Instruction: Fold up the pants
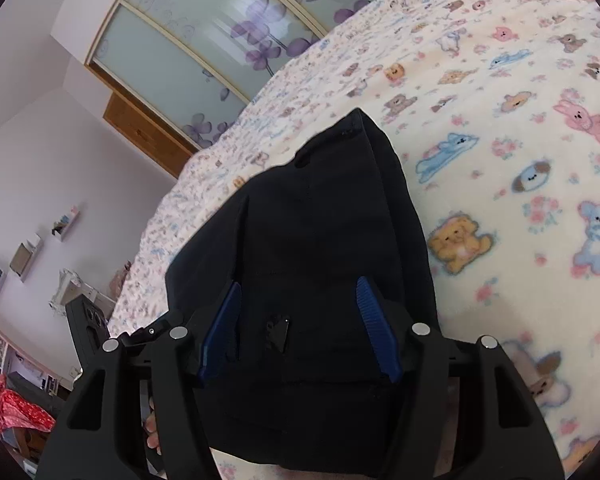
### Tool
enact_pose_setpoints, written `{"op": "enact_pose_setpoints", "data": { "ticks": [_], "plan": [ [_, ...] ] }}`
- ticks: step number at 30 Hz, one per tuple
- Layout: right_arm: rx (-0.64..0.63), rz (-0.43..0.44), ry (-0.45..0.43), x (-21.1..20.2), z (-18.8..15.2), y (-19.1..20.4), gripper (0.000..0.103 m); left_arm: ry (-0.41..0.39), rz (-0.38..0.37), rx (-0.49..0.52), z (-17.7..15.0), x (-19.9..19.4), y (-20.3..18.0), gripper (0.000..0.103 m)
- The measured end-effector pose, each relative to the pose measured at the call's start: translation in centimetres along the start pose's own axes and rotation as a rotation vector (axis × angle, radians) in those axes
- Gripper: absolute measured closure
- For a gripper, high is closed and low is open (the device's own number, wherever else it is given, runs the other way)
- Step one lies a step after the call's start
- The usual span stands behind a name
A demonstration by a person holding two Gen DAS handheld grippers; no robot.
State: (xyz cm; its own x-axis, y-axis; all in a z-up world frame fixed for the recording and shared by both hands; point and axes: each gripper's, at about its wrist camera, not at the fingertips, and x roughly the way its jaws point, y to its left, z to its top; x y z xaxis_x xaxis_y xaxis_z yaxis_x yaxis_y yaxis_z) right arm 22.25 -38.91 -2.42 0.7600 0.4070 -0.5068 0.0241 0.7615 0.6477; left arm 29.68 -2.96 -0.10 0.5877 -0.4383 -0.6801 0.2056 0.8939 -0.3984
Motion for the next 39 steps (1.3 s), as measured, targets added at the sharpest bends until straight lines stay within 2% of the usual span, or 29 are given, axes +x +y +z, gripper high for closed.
{"op": "enact_pose_setpoints", "data": {
  "ticks": [4, 8, 10, 13, 15, 17, 19, 20, 22, 24, 27, 29, 33, 37, 39],
  "plan": [
    [-0.015, 0.052, -0.012, -2.3, 0.5, 1.7, 0.04, -0.067, 0.06, 0.101, -1.0, -3.2, -2.1, 0.003],
    [0.021, 0.075, 0.048, -4.2, -0.9, 3.0, 0.04, -0.112, -0.009, 0.187, -3.4, -6.8, -4.4, 0.002],
    [0.06, 0.054, 0.086, -4.5, -1.7, 3.0, 0.039, -0.102, 0.004, 0.212, -4.1, -6.7, -5.0, 0.002],
    [0.077, 0.006, 0.105, -3.4, -2.5, 2.2, 0.039, -0.01, 0.067, 0.184, -4.8, -3.8, -4.0, 0.002],
    [0.061, 0.008, 0.107, -2.7, -3.1, 1.4, 0.039, -0.008, 0.074, 0.178, -5.2, -3.0, -3.4, 0.002],
    [0.079, 0.042, 0.076, -2.5, -3.2, 0.6, 0.039, -0.03, 0.109, 0.2, -5.6, -2.8, -3.9, 0.002],
    [0.11, 0.109, 0.051, -2.8, -3.3, -0.3, 0.036, -0.034, 0.111, 0.196, -5.5, -2.8, -3.9, 0.002],
    [0.117, 0.155, 0.048, -3.0, -3.2, -0.5, 0.03, -0.042, 0.103, 0.192, -5.5, -3.2, -3.8, 0.002],
    [0.129, 0.178, 0.034, -4.4, -3.0, -0.2, 0.028, -0.094, 0.135, 0.178, -6.0, -5.3, -3.9, 0.002],
    [0.086, 0.155, -0.034, -6.9, -2.8, 1.1, 0.011, -0.203, 0.146, 0.184, -6.9, -8.5, -4.0, 0.002],
    [-0.068, 0.087, -0.174, -12.0, -4.2, 4.6, 0.001, -0.358, 0.171, 0.205, -8.9, -13.8, -4.6, 0.002],
    [-0.134, 0.031, -0.23, -14.1, -5.8, 6.4, 0.001, -0.401, 0.185, 0.221, -10.7, -16.9, -5.1, 0.002],
    [-0.275, -0.139, -0.298, -16.3, -10.1, 9.7, 0.001, -0.389, 0.246, 0.237, -14.8, -19.9, -5.0, 0.002],
    [-0.429, -0.316, -0.337, -16.6, -15.2, 12.2, 0.001, -0.367, 0.32, 0.282, -18.2, -20.2, -4.9, 0.002],
    [-0.459, -0.352, -0.354, -16.7, -16.8, 12.5, 0.001, -0.366, 0.326, 0.309, -18.8, -20.1, -5.3, 0.002]
  ]
}}
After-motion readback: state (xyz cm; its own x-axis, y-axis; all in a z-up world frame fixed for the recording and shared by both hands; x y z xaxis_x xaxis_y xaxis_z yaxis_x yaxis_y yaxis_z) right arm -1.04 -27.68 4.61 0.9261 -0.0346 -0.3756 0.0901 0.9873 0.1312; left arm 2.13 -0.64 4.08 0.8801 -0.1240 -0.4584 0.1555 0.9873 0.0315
